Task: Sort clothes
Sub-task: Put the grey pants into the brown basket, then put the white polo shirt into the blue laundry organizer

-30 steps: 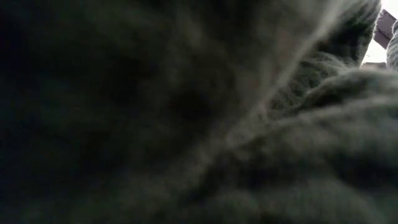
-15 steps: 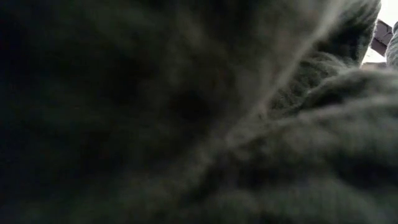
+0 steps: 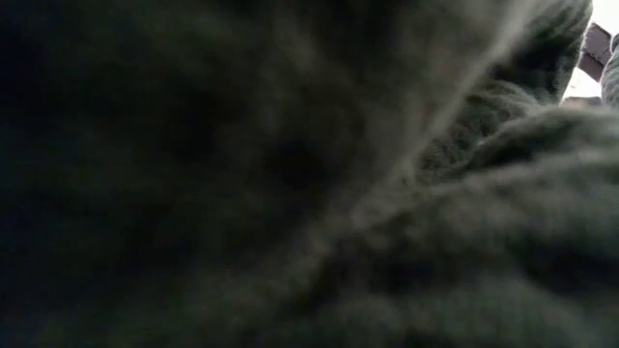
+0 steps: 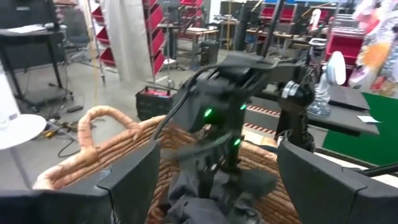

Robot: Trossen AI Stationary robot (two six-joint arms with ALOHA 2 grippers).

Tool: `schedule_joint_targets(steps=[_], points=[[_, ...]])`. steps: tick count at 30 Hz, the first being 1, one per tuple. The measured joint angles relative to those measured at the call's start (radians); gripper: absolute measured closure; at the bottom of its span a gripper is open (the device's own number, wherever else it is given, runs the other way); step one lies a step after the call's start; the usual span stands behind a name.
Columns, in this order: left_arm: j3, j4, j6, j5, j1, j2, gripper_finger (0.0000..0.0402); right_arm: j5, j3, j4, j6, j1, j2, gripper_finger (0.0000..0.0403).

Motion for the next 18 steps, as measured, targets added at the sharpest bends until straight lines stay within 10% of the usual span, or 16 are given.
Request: schedule_joint_targets(steps=[9, 18], points=[[0.000, -0.008, -0.002, -0.019, 0.000, 0.000, 0.0102, 0.001, 0.001, -0.007, 0.067, 0.003, -0.117, 0.0137], [0.000, -0.046, -0.013, -0.017, 0.000, 0.002, 0.0102, 0.001, 0.002, -0.053, 0.031, 0.082, -0.325, 0.0175]])
